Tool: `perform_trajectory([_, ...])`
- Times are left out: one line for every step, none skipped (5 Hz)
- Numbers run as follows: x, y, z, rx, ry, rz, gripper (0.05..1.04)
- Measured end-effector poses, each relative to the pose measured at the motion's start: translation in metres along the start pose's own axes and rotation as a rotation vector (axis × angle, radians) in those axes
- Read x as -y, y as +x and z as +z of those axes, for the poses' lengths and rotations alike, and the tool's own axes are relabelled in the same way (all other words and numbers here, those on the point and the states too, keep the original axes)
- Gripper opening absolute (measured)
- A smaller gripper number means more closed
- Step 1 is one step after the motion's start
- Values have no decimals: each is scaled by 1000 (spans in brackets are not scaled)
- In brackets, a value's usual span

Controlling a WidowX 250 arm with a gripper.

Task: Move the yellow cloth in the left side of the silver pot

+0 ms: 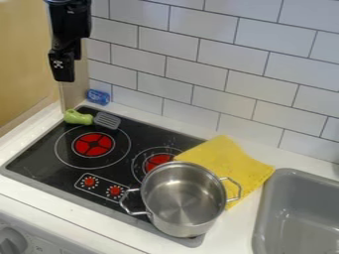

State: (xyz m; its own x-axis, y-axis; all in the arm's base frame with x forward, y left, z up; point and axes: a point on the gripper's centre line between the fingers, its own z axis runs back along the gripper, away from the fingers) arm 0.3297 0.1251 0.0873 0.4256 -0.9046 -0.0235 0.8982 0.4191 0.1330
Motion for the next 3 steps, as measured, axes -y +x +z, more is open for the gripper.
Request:
perform_trajectory([12, -1, -15, -5, -58, 3, 999])
perform_trajectory([18, 10, -19, -13, -76, -9, 999])
perform_trajectory([25, 38, -19, 6, -87, -60, 999])
